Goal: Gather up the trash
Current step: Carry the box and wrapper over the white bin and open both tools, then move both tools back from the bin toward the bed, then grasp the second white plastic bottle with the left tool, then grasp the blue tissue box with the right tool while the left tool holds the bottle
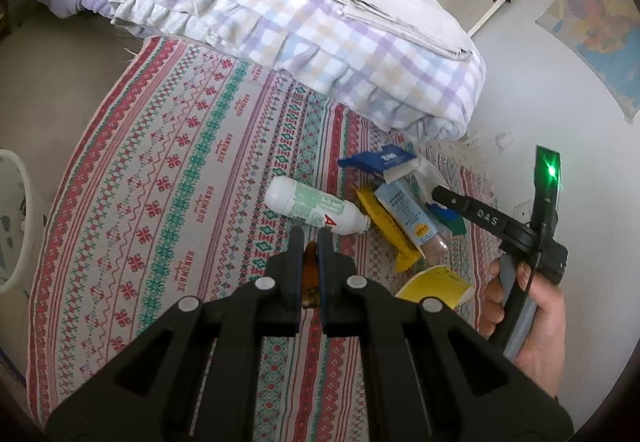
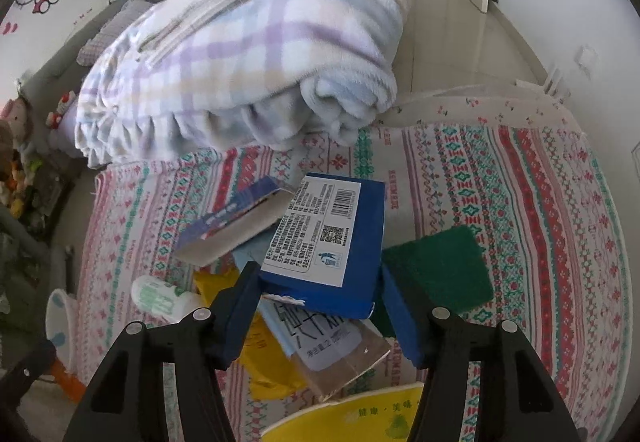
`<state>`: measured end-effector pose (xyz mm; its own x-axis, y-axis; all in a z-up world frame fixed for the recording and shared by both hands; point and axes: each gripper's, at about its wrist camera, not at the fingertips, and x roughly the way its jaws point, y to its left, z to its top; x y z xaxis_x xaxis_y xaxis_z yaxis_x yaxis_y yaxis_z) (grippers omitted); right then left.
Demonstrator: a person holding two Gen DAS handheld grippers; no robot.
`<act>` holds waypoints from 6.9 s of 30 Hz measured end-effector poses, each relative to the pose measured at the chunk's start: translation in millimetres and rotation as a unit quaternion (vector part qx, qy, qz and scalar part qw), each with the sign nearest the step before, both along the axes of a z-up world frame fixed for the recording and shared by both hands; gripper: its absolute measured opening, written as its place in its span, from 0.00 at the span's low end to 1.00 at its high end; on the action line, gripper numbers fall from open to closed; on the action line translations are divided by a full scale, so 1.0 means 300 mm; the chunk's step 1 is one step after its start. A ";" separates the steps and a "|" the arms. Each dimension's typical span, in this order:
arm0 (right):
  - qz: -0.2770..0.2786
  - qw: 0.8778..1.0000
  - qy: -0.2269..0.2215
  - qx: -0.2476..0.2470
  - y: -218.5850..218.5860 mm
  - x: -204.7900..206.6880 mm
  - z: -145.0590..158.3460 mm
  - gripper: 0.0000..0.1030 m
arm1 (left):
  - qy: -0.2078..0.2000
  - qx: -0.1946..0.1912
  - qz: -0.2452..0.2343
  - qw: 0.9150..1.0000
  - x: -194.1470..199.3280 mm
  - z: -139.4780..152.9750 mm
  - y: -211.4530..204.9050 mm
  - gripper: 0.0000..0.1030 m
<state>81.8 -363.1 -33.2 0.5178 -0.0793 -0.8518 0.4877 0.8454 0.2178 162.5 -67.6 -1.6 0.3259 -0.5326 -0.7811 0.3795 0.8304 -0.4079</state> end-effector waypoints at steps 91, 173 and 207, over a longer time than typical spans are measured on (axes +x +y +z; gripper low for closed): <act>0.346 0.930 -0.069 0.108 1.301 0.355 -0.030 0.68 | -0.055 0.114 0.387 0.913 0.153 0.009 0.943 0.54; -0.018 0.971 -0.084 0.223 -0.066 0.028 -0.055 0.70 | -0.006 0.092 0.058 0.994 -0.028 -0.160 0.089 0.39; -0.038 0.970 -0.099 0.219 0.198 0.261 -0.004 0.15 | -0.030 0.036 0.110 0.993 0.050 -0.057 0.283 0.39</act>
